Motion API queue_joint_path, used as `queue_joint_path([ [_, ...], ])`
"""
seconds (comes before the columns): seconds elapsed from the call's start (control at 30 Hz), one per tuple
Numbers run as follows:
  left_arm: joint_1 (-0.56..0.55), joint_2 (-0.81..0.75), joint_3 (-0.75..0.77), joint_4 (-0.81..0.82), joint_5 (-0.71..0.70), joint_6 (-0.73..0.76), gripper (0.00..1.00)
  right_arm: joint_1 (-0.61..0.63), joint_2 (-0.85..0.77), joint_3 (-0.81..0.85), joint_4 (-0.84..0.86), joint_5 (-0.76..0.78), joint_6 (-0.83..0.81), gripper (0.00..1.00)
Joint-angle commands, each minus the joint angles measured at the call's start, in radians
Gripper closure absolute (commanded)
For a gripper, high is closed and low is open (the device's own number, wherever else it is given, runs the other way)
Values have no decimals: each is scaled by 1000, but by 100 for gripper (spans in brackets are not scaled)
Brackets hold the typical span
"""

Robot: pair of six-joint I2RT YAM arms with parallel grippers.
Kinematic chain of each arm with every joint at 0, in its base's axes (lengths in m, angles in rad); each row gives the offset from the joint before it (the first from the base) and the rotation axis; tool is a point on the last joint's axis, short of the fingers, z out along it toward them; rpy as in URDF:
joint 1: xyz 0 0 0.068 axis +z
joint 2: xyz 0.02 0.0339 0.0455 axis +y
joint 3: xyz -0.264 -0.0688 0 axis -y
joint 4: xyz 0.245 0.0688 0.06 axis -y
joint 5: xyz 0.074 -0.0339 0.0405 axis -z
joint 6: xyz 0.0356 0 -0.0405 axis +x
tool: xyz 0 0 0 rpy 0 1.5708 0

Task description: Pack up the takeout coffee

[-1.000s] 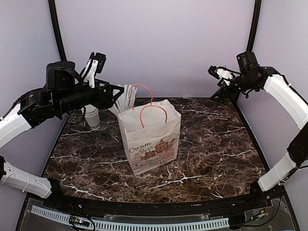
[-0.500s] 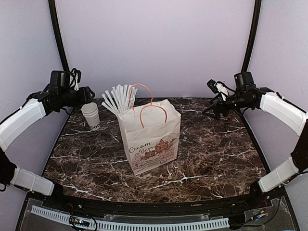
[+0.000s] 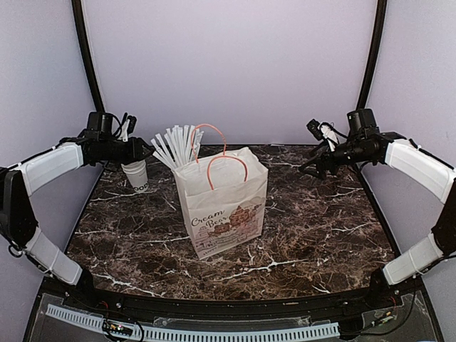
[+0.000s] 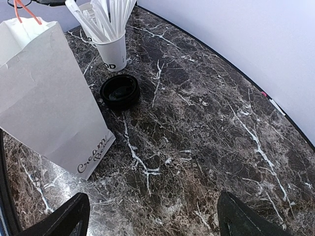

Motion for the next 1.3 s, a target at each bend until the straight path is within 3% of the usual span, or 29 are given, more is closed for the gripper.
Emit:
queue_joint_path([
  [0.0, 2, 4, 3, 47, 87, -10, 54, 2, -2, -3, 28, -25, 4, 9],
  [0.23, 2, -173, -104, 130, -22, -44, 48, 2, 0, 4, 19, -35, 5, 9],
  [0.53, 2, -135, -143, 143, 138, -13, 49, 2, 15, 16, 16, -54, 5, 9],
  [0.73, 1, -64, -96, 136, 154, 2, 56, 2, 5, 7, 15, -45, 1, 9],
  [1.27, 0, 26, -57, 196, 174, 3, 86, 3, -1, -2, 15, -41, -3, 9],
])
